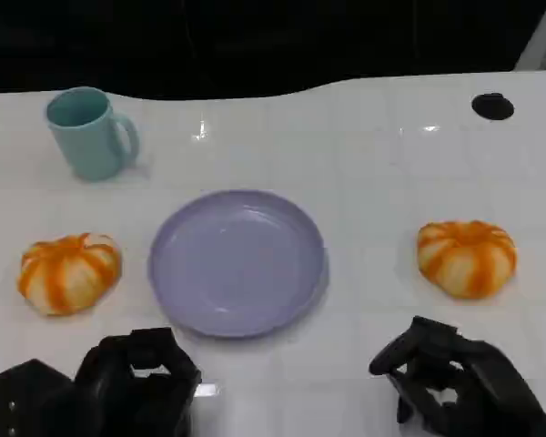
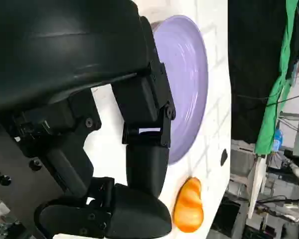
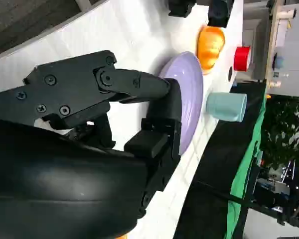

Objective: Grasp the bread from the table and place it into the plate.

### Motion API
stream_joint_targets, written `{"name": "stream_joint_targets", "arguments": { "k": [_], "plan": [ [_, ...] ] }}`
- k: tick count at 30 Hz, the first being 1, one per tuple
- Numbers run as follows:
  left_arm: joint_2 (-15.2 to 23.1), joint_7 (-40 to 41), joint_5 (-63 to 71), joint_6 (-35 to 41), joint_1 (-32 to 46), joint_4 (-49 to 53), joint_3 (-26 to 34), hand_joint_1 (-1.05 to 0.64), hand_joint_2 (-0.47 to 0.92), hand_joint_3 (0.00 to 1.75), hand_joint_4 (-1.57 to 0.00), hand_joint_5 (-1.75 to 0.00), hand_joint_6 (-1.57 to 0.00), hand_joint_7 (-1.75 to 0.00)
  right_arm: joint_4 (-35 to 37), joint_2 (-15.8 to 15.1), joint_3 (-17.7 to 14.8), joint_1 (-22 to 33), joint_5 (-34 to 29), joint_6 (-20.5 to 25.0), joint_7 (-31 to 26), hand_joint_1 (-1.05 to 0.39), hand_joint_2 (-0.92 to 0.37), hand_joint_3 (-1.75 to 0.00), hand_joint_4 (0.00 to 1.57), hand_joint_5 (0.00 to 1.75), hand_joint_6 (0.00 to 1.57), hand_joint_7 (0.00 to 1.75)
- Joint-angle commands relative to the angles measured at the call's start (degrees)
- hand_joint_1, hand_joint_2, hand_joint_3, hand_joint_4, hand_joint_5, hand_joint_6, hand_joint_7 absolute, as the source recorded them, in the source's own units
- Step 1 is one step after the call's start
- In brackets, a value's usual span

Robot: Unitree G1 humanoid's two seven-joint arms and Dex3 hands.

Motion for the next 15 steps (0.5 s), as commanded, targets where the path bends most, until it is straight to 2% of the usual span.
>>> {"name": "stream_joint_targets", "arguments": {
  "k": [1,15],
  "plan": [
    [0.92,0.18,0.05,-0.05,0.00,0.36,0.49,-1.05,0.41,1.03,-1.57,-1.22,-1.41,-0.90,-0.54,-0.39,-0.49,0.26,-0.09,0.06,-0.41,-0.40,-0.90,-0.45,0.70,1.67,0.75,1.21],
    [1.01,-0.24,-0.27,-0.09,0.12,0.23,0.60,-1.05,0.41,1.03,-1.57,-1.22,-1.41,-0.90,-0.58,-0.38,-0.44,0.31,-0.22,-0.05,-0.30,-0.40,-0.89,-0.49,0.70,1.67,0.74,1.21]
  ]
}}
